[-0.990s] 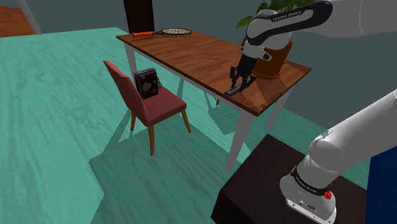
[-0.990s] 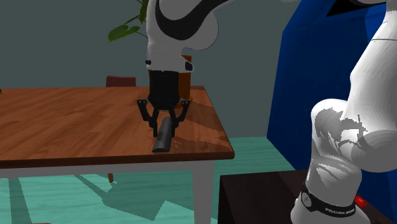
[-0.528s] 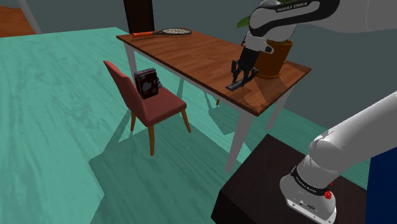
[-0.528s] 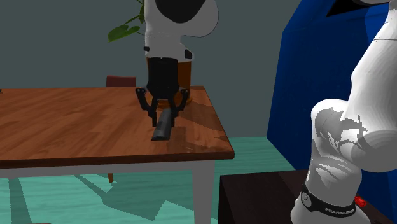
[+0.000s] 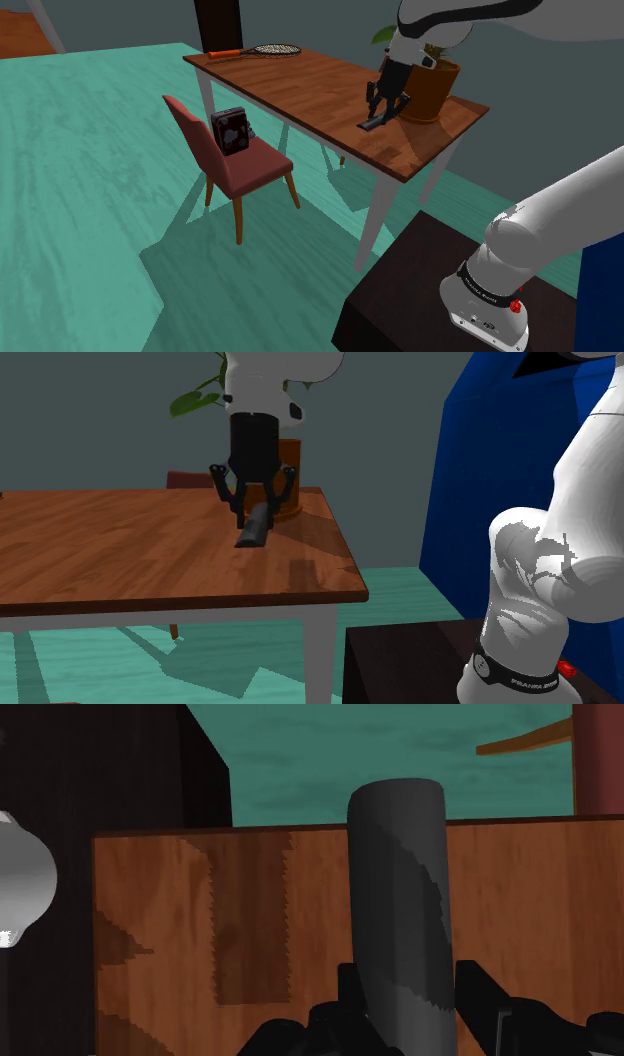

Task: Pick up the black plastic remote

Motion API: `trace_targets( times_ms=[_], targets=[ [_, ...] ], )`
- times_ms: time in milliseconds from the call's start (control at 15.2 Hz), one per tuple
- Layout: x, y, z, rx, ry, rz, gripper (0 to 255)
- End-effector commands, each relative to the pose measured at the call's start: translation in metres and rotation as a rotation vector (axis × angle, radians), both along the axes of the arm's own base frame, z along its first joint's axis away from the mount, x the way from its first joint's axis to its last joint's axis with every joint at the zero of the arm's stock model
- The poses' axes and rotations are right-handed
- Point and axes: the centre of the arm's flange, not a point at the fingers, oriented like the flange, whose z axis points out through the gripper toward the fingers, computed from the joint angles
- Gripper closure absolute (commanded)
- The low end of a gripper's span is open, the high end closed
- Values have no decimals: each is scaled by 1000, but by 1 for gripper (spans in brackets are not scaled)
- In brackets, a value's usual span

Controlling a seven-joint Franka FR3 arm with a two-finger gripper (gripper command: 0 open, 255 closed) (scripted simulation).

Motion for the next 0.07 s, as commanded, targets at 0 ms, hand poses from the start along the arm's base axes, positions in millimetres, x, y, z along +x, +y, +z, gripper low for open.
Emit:
trace_targets(
  times_ms=[0],
  targets=[
    [0, -1, 2, 0, 0, 0, 255]
  ],
)
